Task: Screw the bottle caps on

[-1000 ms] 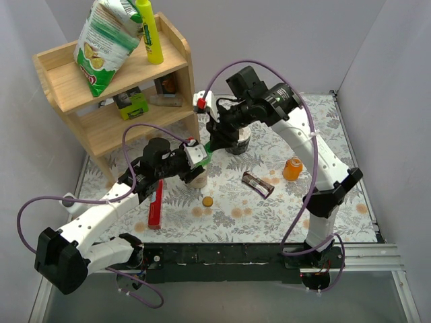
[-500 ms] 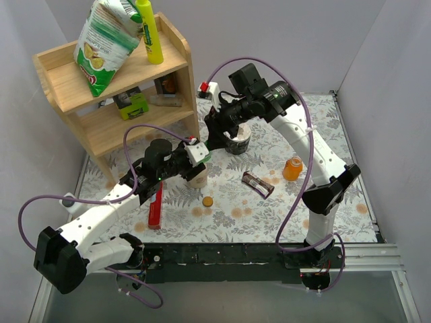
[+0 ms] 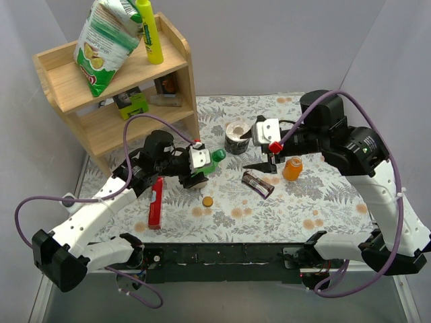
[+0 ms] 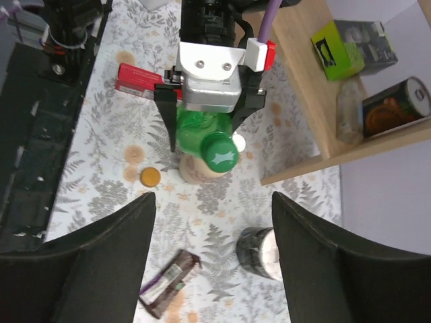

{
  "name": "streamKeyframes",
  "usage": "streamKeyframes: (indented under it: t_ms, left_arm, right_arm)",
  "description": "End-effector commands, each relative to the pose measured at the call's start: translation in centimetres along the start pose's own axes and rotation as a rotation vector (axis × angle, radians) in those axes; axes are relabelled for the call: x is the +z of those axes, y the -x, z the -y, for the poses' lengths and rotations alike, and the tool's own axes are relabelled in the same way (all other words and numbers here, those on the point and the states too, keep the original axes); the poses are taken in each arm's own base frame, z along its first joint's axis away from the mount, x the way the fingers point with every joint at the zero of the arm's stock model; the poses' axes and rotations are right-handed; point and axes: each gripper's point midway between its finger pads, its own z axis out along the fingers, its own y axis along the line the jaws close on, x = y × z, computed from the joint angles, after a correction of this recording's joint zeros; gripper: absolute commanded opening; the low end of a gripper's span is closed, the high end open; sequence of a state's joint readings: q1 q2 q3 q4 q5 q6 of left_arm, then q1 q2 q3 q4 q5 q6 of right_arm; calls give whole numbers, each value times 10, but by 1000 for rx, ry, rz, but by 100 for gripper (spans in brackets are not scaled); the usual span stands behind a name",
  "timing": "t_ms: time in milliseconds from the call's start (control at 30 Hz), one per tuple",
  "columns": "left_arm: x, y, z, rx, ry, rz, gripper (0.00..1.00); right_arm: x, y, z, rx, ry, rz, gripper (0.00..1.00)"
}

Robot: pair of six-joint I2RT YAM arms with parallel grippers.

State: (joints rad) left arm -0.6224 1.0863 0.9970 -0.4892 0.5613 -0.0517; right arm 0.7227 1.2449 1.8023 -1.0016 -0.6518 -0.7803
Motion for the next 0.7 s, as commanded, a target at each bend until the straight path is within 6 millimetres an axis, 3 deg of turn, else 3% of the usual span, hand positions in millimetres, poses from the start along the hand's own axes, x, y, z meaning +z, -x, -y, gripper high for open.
streamKeyframes:
  t_ms: [0, 333, 667]
  left_arm:
    - [-6, 1, 26, 103, -177, -15, 0]
    - [0, 10, 18, 126, -193, -12, 0]
    - [2, 11, 18, 104, -192, -1, 0]
  right_arm:
    - [26, -19, 5, -177, 104, -23, 71]
    - [40, -28, -7, -358, 238, -27, 67]
    - [48, -30, -18, -395, 269, -19, 64]
